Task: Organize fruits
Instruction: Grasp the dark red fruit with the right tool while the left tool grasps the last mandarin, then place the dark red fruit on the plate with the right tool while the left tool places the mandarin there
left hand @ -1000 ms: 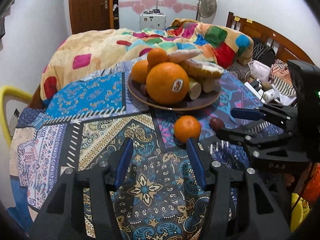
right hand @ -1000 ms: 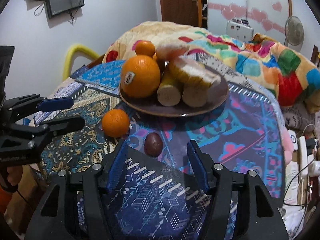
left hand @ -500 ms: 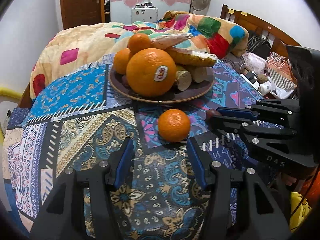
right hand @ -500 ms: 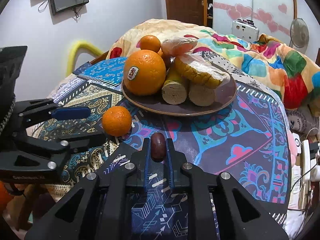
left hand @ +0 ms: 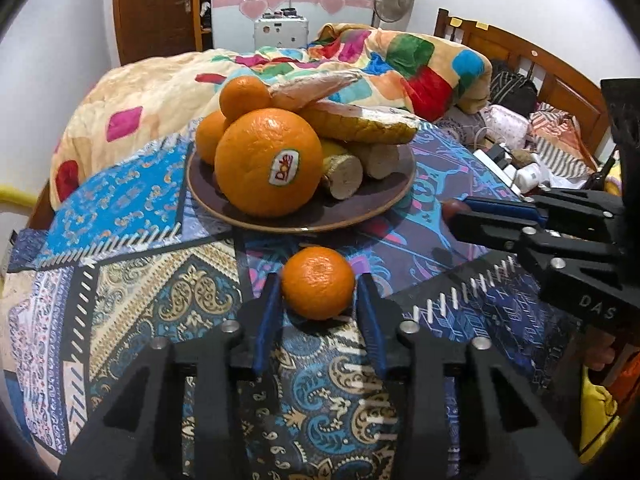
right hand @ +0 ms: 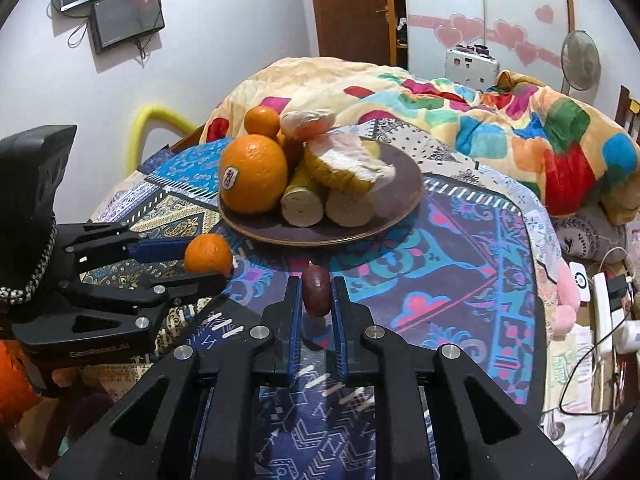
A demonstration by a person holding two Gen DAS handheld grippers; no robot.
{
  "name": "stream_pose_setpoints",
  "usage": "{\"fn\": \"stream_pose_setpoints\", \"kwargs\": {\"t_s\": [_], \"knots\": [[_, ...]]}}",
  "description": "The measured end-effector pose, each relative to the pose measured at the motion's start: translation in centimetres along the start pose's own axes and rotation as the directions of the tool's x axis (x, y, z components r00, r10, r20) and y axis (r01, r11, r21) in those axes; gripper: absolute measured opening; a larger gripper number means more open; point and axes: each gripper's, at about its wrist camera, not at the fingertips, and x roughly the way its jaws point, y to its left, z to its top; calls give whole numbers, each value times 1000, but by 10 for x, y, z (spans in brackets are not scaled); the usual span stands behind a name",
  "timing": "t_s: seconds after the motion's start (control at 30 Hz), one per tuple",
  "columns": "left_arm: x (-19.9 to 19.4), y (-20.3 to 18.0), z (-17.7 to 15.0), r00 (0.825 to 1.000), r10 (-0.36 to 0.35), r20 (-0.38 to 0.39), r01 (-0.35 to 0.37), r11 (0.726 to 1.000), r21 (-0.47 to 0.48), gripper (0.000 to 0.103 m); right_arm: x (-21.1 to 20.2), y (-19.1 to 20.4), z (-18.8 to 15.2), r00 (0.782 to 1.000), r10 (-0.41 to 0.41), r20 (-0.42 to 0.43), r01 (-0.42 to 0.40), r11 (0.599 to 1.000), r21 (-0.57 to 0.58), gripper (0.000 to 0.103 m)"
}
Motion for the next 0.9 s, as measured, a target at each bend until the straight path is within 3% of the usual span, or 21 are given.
{"fn": "stream_pose_setpoints", "kwargs": {"t_s": [0.23,0.57,0.9], "knots": [[-2,-5,6,1000,-16,15,15,1000,6,36,-3,-7,2,1000,3,11,-3,1000,14,13],[-19,-12,32,995,-32,99,32,999,7,36,-12,-11,17,998,-2,55,1,1000,6,13],[6,-16,46,996,-45,71,46,999,-14,36,-6,-19,30,997,-8,76,7,1000,11,13]]}}
